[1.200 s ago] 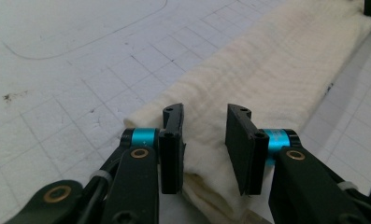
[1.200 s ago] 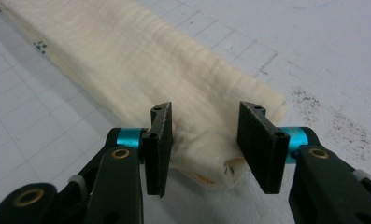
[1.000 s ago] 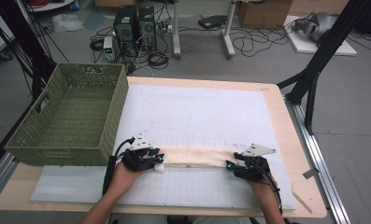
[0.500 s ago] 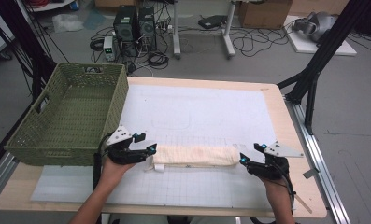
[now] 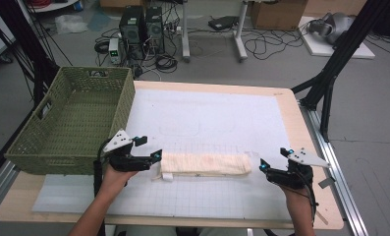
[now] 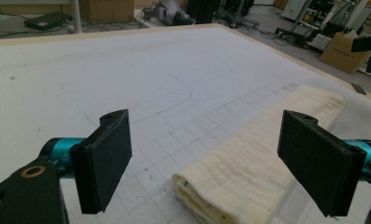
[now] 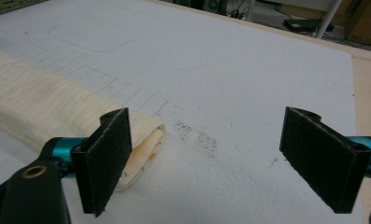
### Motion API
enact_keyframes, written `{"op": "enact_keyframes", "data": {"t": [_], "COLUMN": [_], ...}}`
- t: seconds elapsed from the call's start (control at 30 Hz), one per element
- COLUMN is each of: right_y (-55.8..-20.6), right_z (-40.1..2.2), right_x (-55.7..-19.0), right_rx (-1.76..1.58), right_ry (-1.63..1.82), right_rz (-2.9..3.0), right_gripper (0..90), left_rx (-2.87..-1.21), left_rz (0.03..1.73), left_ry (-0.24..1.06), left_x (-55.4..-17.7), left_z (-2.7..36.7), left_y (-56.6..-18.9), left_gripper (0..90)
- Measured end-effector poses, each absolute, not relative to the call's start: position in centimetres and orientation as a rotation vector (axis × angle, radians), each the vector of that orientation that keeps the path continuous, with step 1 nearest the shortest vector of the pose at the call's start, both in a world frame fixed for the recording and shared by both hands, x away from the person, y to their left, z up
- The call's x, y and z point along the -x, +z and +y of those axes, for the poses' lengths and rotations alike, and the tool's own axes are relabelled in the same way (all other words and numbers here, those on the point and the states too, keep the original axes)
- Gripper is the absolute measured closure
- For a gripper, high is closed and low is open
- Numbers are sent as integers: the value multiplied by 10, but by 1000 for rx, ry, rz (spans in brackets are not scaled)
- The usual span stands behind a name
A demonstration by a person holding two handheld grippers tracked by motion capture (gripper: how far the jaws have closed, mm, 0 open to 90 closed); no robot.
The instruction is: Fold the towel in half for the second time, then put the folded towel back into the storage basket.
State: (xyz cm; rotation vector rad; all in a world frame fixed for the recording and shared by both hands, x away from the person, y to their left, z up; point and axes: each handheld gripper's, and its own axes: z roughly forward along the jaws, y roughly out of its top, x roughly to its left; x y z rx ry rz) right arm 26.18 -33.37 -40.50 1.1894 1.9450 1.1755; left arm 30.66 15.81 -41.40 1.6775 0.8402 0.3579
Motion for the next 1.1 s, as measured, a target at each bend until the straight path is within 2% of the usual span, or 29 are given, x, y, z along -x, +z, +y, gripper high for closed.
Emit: {"op": "enact_keyframes", "data": {"t": [0.2,1.1], "right_y": [-405,-407], "right_z": [-334,-335], "right_x": [-259,-256], "right_rx": [-1179,-1136], "right_ry": [1165,1139], "right_rz": [1988,2000], "right_gripper": [115,114], "left_rx": [-1667,-1680], "left_rz": [825,817], "left_ry": [369,383], "left_x": [-306,-305], "left_z": [160,160], "left_y": [-411,-409], "left_gripper": [181,186]}}
